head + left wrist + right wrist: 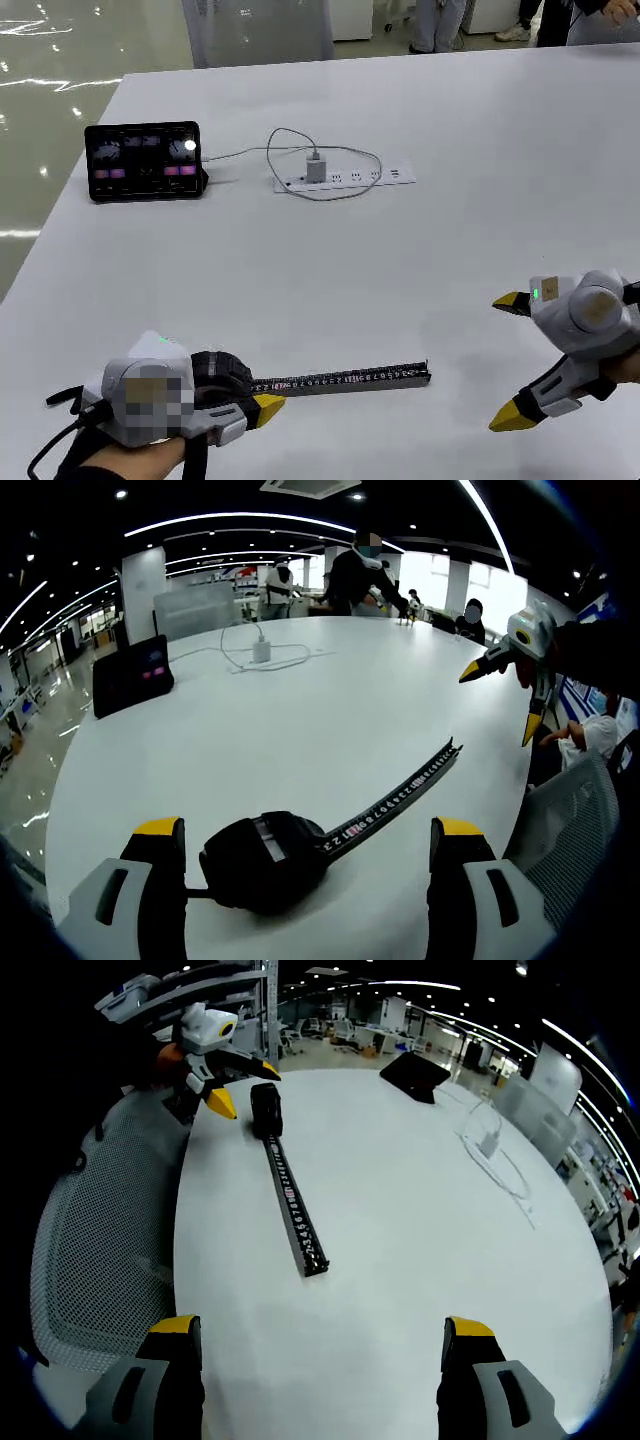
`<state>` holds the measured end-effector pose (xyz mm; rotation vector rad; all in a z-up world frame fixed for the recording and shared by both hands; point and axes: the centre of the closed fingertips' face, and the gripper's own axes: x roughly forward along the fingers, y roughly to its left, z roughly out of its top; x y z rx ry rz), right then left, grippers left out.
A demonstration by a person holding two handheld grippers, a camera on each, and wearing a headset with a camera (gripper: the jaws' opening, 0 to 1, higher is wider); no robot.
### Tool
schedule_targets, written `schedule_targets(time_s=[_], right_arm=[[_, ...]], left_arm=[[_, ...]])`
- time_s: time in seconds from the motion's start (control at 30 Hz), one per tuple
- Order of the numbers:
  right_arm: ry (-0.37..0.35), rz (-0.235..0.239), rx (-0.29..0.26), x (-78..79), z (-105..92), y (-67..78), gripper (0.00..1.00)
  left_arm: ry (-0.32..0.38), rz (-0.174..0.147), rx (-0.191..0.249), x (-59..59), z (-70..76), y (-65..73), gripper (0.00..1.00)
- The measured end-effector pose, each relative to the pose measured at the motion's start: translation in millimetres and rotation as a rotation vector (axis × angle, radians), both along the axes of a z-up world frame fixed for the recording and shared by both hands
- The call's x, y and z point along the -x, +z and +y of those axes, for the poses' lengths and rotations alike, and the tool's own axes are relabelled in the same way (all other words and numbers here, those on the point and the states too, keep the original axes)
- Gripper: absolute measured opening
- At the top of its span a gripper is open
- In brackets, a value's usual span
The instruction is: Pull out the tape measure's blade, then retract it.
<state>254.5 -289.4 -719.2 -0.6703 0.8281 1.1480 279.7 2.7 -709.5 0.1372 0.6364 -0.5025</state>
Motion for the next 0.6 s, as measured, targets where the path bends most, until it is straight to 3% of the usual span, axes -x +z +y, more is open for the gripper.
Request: schedule_targets(time_s=[0.2, 0.47, 0.6], right_arm=[[0.059, -0.006, 0.034, -13.6, 8.9, -3.5, 0.99], [0.121, 0.006, 0.072, -23.9, 24.9, -13.7, 0.99], [0.141, -0.003, 0.079, -28.8, 32.2, -17.7, 0.99]], left_arm=[[0.011, -0.009, -0.014, -1.4, -2.3, -2.2, 0.99], [0.160, -0.023, 0.037, -7.5, 14.4, -4.8, 0.99], [0.178, -0.047, 0.023, -9.4, 19.5, -6.8, 0.99]])
